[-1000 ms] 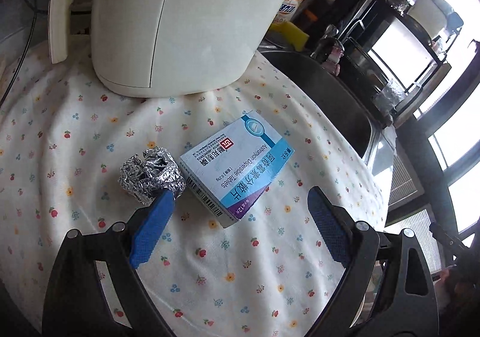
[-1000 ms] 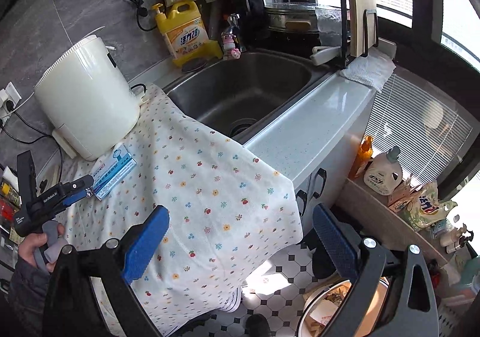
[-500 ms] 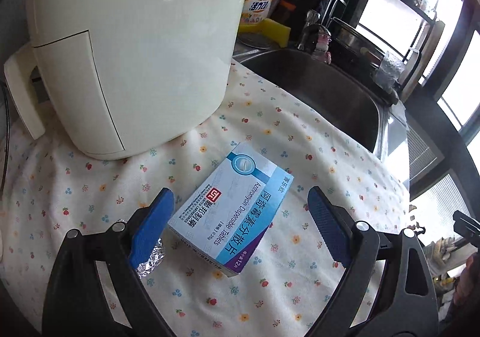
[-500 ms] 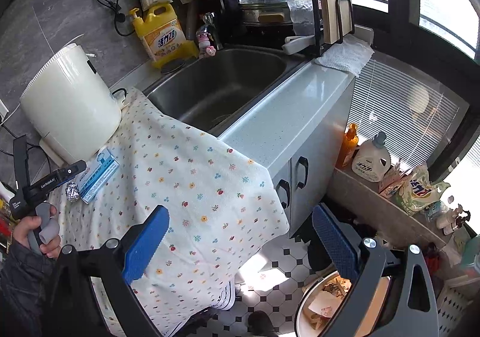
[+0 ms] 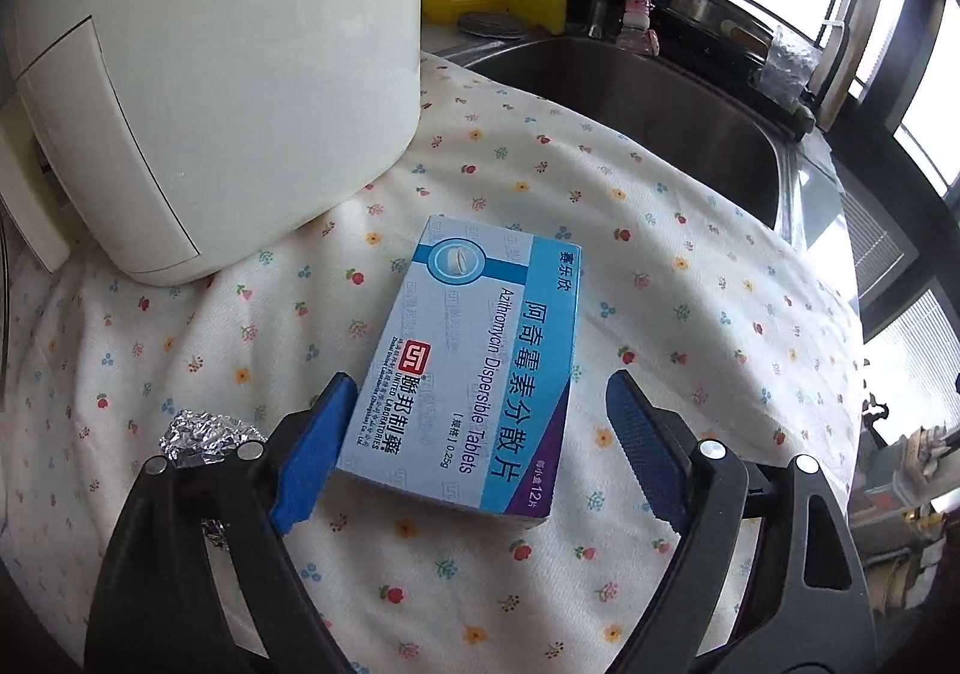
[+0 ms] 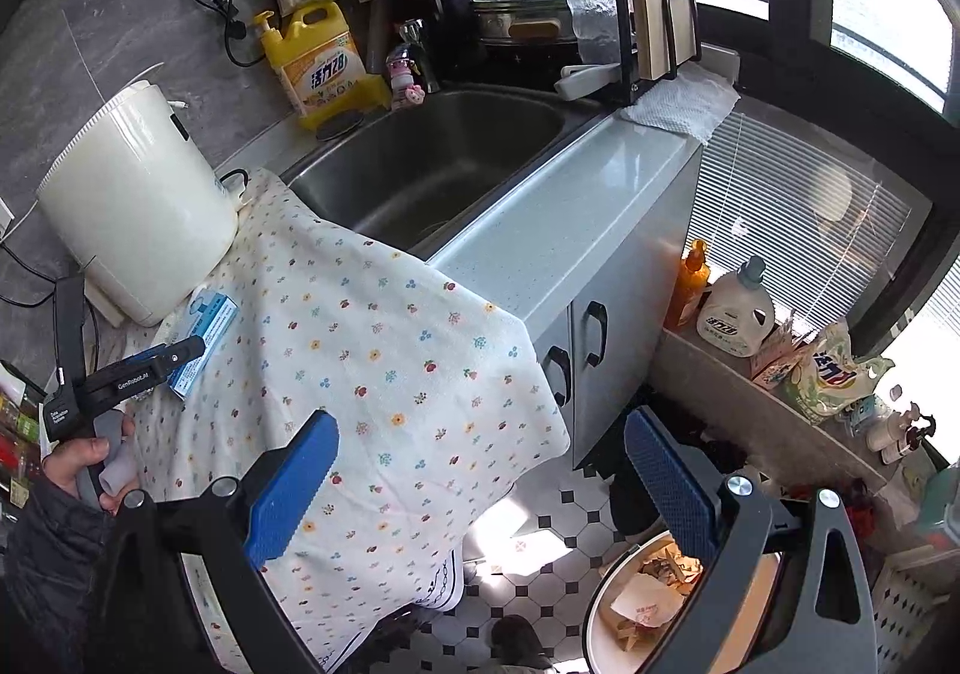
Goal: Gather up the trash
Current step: 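Grasp the blue-white medicine box with the left tool, then grasp the crumpled foil ball with the right tool while the left tool holds the box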
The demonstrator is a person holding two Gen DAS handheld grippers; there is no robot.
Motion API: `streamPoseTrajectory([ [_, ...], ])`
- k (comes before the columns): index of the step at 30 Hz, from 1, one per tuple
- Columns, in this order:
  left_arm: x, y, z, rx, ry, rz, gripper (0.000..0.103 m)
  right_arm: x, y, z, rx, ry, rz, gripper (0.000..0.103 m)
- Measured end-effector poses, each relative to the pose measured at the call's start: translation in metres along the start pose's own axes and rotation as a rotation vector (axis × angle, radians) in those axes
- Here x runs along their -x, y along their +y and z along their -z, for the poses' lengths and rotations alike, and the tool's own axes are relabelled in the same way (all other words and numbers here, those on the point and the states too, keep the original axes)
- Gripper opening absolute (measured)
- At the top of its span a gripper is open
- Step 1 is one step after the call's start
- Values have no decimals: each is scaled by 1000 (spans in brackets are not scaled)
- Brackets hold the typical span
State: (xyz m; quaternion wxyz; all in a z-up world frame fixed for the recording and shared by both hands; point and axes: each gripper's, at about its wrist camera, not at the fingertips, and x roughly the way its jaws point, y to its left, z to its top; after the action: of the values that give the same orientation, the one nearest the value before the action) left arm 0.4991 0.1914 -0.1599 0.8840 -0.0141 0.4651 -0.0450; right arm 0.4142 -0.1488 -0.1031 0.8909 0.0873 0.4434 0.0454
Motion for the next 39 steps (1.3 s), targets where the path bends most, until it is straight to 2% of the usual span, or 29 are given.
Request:
streamPoseTrajectory([
  [1, -1, -3, 1, -15, 11, -12, 65, -1, 1, 1, 4, 2, -2, 94],
  [3, 6, -5, 3, 5, 2, 16, 64, -2, 5, 1, 12, 5, -10, 94],
  [5, 20, -5, 7, 16, -37, 5, 64, -3, 11, 1, 25, 7, -24, 94],
  [9, 57, 14, 17, 126, -101, 12, 64, -10, 36, -3, 77, 15, -75, 94],
  [15, 108, 61, 43, 267, -176, -68, 64, -26, 98, -5, 207, 36, -182, 94],
  [21, 144, 110, 83, 427, -201, -155, 64, -43, 167, -2, 363, 59, -292, 89],
  [28, 180, 145, 132, 578, -229, -273, 64, -67, 242, 5, 499, 113, -443, 82],
  [34, 199, 162, 169, 663, -220, -340, 64, -96, 301, 15, 611, 135, -493, 81],
  [39, 211, 176, 187, 723, -229, -361, 64, -122, 342, 16, 681, 136, -474, 81],
])
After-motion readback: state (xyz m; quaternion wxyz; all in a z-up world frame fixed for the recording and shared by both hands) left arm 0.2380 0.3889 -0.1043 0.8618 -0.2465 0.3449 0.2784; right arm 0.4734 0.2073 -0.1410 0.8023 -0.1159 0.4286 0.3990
